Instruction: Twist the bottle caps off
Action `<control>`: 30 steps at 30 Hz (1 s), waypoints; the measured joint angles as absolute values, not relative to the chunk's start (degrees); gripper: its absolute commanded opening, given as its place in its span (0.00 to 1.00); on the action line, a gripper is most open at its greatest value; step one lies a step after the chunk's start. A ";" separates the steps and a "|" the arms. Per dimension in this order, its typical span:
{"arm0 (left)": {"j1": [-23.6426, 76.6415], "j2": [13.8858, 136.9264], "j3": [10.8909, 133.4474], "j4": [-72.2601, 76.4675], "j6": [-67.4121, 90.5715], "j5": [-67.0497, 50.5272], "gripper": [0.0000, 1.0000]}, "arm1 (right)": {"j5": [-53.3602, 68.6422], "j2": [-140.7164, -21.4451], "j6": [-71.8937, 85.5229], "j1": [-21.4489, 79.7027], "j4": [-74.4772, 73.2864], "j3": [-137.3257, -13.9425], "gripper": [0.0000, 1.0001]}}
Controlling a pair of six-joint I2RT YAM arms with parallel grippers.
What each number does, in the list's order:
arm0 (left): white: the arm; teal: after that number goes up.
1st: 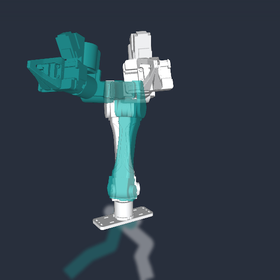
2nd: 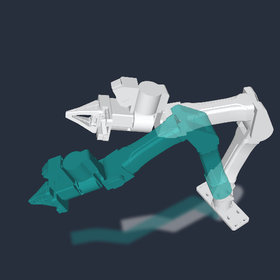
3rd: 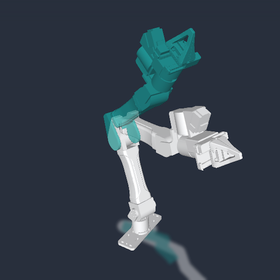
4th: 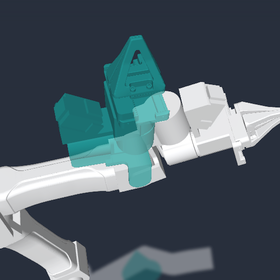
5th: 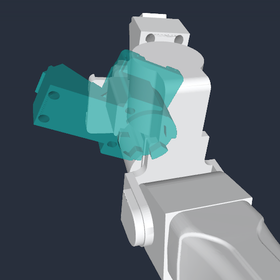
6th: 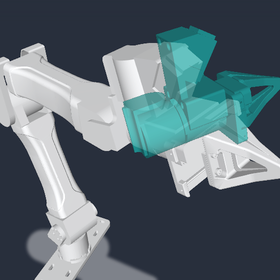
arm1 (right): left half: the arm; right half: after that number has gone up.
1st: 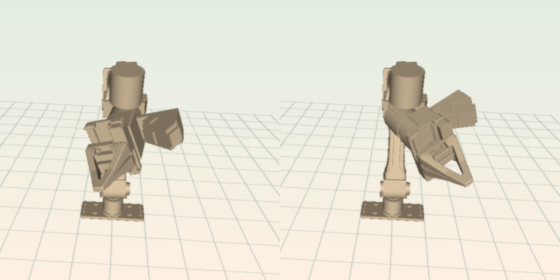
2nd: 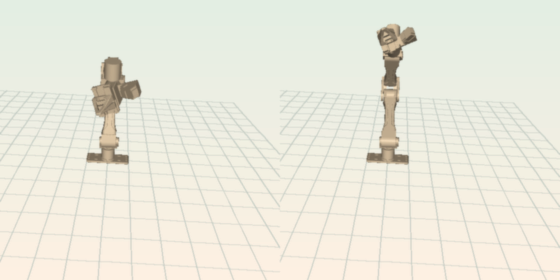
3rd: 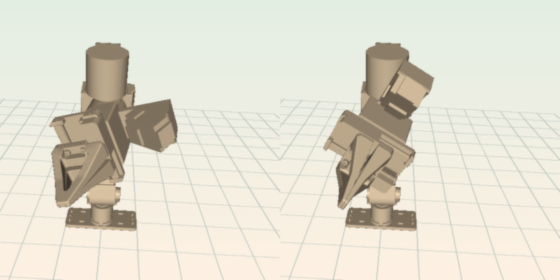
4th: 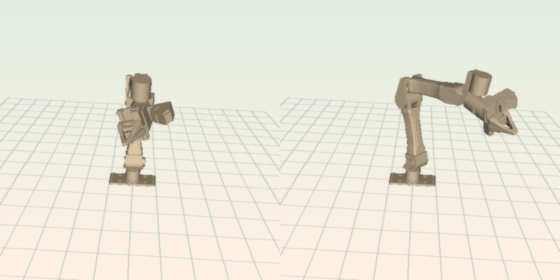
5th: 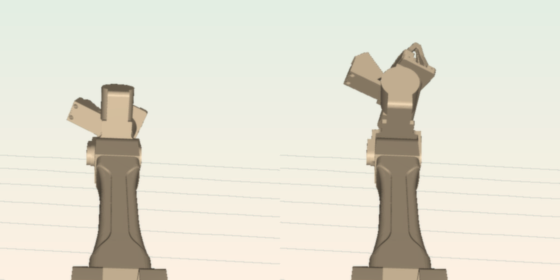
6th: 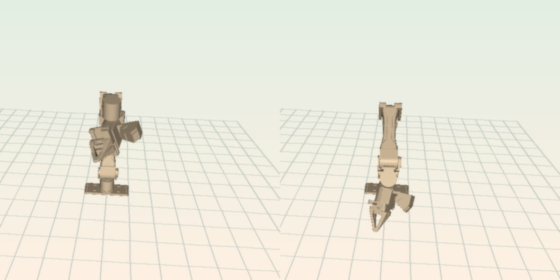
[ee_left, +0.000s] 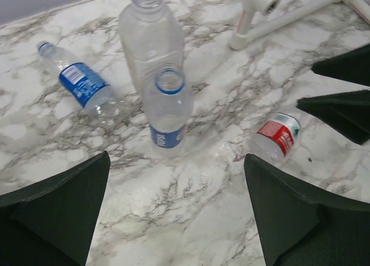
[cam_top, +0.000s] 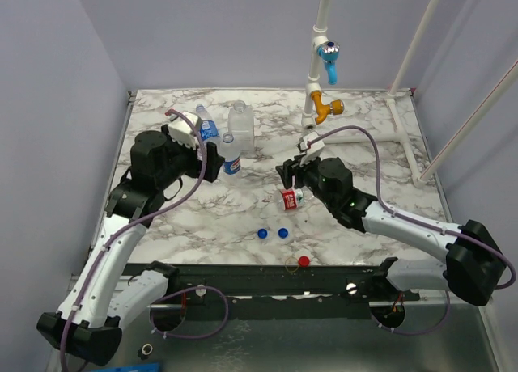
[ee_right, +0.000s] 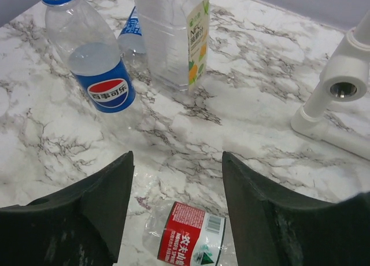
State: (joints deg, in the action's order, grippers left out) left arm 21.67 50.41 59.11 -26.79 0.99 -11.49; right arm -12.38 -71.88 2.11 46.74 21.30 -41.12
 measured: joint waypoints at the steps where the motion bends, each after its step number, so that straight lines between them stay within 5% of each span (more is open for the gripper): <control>1: 19.33 50.72 59.11 -26.83 1.10 -12.12 0.99 | -12.88 -71.40 2.85 46.74 20.78 -40.75 0.74; 7: 7.31 53.28 56.84 -26.46 0.80 -15.07 0.99 | -17.50 -69.14 8.10 46.63 17.69 -39.64 0.99; 22: 0.93 62.15 42.35 -16.71 -1.17 -13.58 0.99 | -26.35 -63.81 26.76 20.38 13.21 -33.30 1.00; 30: -2.39 65.60 36.62 -5.13 0.27 -10.15 0.99 | -30.65 -75.22 24.12 9.41 17.96 -34.20 1.00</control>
